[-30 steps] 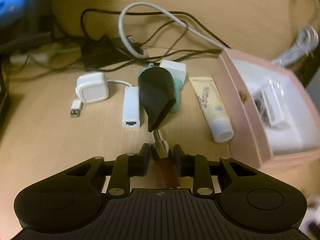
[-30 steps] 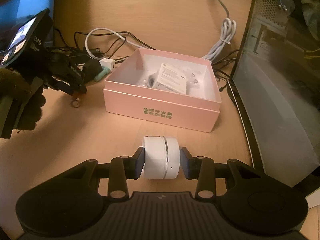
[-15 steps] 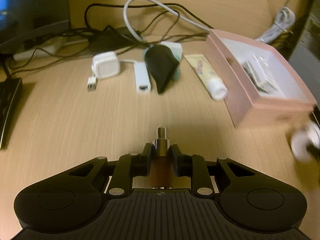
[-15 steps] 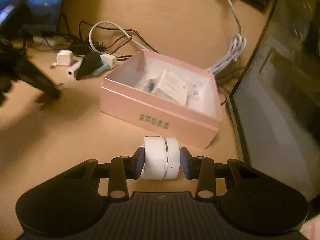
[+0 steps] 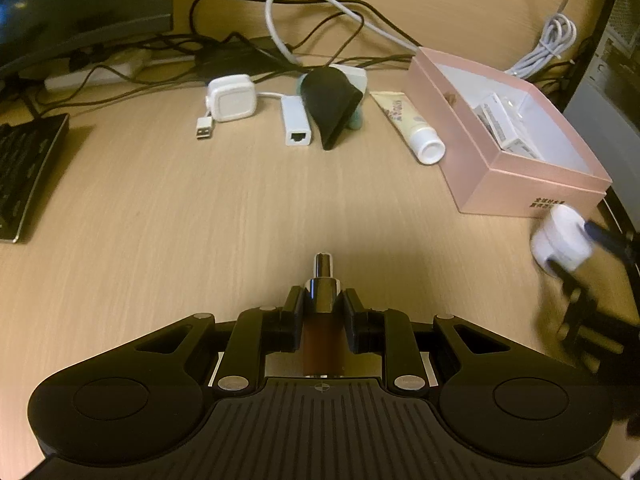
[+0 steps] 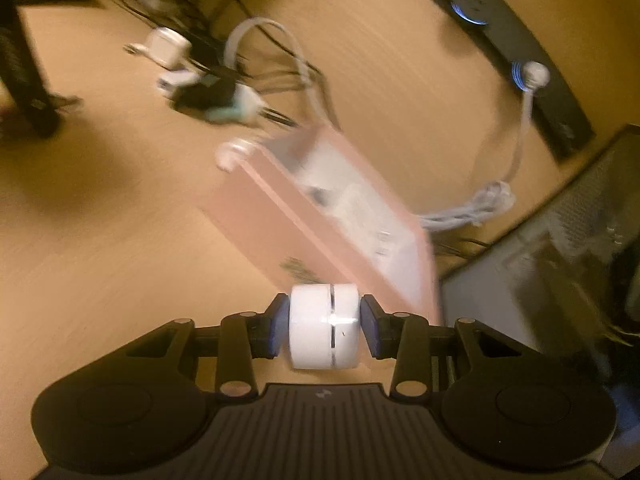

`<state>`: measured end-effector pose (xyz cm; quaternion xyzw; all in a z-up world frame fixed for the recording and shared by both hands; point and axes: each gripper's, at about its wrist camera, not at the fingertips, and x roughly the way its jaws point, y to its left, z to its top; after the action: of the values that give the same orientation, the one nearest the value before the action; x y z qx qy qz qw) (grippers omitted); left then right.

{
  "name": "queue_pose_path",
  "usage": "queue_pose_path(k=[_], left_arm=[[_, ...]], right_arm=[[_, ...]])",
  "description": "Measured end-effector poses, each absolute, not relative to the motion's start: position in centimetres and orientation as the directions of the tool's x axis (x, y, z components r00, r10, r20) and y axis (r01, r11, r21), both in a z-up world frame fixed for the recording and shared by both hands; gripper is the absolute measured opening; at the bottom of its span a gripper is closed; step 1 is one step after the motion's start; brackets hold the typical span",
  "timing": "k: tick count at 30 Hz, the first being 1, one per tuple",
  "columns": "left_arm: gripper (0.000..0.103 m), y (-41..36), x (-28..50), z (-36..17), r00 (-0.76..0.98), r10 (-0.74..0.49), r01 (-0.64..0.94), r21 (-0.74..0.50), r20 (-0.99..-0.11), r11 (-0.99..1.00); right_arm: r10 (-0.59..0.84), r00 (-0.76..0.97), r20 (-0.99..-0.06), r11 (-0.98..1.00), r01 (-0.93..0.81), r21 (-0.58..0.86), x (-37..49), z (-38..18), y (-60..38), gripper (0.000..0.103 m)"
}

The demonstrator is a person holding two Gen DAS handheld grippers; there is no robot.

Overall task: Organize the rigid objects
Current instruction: 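Carry the white jar into the pink box and open the right gripper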

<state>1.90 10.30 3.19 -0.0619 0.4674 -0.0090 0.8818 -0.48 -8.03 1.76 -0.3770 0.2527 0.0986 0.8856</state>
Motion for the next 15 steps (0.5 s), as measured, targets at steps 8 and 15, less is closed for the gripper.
queue_pose_path(k=[8,15], left_arm=[[0.024,10.4,1.6,3.1,0.573,-0.075,-0.049,-0.126,-0.816,0.991],[0.025,10.3,1.5,3.1,0.576,-0.071,-0.049,-0.121,-0.815,0.991]], right_arm=[[0.11,0.816,-0.567,0.82,-0.397,-0.413,-2.1,3.0,-8.8,0.072],[0.239,0.694,-0.679,0.945,-0.326,-0.001,3.9,3.9,-10.5,0.079]])
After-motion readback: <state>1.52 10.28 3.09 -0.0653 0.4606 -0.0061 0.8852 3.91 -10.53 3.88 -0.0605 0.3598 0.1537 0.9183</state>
